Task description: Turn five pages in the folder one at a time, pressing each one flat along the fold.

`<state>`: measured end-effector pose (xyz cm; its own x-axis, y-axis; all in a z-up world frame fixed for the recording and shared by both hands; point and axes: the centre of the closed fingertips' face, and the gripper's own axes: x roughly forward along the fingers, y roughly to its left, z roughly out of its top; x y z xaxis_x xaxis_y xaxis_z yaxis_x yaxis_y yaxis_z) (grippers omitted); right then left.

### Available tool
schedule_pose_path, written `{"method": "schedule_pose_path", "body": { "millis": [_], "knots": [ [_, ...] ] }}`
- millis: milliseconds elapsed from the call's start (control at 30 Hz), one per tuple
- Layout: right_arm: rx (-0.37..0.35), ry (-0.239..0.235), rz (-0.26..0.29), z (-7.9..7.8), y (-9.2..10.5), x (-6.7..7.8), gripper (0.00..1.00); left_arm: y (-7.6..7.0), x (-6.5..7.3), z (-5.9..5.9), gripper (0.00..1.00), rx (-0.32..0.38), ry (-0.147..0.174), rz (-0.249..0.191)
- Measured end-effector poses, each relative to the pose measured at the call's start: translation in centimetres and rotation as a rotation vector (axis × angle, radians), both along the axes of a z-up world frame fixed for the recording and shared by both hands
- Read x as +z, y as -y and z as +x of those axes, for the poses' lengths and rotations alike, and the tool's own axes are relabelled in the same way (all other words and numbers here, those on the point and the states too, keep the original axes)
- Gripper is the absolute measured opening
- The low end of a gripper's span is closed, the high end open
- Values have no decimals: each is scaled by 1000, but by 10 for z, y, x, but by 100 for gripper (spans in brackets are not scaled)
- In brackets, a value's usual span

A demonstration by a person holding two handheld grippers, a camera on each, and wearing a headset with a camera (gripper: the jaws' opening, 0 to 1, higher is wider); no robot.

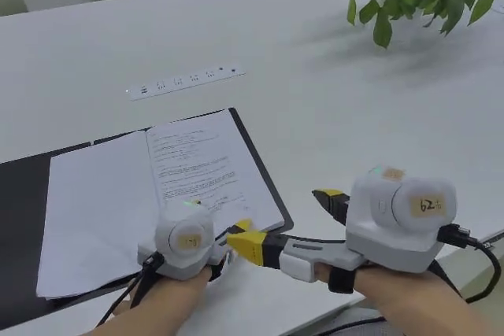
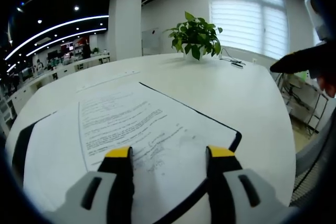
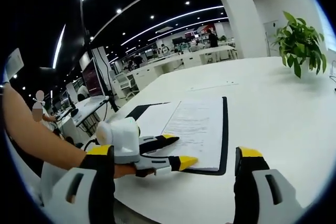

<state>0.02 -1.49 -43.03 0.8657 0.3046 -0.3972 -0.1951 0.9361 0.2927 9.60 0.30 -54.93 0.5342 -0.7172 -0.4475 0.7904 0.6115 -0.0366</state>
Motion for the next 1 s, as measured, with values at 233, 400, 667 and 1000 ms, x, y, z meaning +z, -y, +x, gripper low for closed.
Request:
{"method": "schedule_pose_path", "body": {
  "millis": [233, 400, 667, 1000],
  "knots": [
    [20, 14, -10, 10, 1, 8, 95, 0, 0, 2, 50, 15, 0, -12],
    [13, -3, 3, 12, 2, 5, 94, -2, 1, 3, 40, 27, 5, -23],
    [4, -20, 18, 15, -1, -1, 93, -3, 3, 8, 22, 31, -17, -17],
    [-45, -102, 174, 24, -14, -18, 79, -9, 1, 18, 4, 68, -97, -54]
  ]
}}
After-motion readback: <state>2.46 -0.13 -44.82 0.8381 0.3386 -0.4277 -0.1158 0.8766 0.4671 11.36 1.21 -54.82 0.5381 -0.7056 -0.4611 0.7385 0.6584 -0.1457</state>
